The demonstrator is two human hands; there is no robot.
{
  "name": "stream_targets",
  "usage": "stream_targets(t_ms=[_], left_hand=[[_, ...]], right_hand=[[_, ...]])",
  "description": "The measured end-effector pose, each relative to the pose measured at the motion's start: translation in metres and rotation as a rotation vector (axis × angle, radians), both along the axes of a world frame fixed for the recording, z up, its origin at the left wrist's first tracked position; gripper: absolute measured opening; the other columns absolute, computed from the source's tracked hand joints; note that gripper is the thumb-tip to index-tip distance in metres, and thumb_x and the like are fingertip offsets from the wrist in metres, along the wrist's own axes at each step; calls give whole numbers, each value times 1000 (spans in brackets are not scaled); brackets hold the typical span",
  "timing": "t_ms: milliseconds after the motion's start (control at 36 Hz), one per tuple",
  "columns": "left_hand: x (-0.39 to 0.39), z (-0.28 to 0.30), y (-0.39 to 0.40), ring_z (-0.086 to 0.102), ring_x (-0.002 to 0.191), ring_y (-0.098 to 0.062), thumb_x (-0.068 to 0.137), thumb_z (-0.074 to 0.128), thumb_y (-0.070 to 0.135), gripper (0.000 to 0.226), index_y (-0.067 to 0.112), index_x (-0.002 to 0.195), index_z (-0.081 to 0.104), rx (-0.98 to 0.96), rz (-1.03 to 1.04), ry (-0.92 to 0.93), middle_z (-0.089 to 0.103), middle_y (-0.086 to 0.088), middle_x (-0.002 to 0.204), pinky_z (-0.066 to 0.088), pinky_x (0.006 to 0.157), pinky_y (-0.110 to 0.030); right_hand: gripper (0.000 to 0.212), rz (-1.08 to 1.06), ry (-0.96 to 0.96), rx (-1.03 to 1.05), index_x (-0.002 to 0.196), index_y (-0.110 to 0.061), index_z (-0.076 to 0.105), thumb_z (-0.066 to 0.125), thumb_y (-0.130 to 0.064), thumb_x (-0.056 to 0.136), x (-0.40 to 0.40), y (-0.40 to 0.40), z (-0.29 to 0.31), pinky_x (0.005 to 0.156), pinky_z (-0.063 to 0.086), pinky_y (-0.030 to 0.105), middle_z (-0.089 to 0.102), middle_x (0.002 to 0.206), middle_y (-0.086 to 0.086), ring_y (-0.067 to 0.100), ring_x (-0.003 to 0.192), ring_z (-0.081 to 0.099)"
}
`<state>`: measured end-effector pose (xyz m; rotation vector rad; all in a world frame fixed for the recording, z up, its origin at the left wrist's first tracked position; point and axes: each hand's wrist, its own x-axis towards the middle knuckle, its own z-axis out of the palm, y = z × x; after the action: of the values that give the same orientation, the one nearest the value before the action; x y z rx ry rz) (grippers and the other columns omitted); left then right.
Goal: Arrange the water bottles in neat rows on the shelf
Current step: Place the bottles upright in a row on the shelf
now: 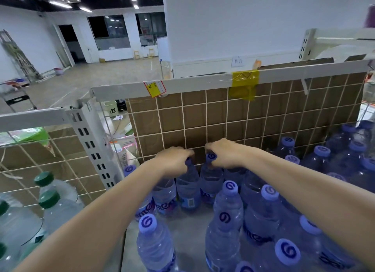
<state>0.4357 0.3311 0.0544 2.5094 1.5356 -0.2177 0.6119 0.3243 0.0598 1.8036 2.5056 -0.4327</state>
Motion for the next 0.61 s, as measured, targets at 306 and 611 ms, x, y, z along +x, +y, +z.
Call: stream_targets(t_ms=[306,611], left_hand=[[0,-2,6,51,96,-23,88,54,16,37,25,124,52,-50,12,-77,45,-2,105,48,80,-35],[29,22,-3,55,101,-23,88,56,36,33,21,118,54,163,-67,-176,56,-2,111,49,86,-39]], right_hand=[[36,-56,76,-71,120,-12,57,67,-23,87,2,3,3,77,58,37,64,106,8,25,87,67],[28,-253,81,219,117,-14,66,62,-22,90,76,-18,48,81,53,33,65,103,4,23,88,63]])
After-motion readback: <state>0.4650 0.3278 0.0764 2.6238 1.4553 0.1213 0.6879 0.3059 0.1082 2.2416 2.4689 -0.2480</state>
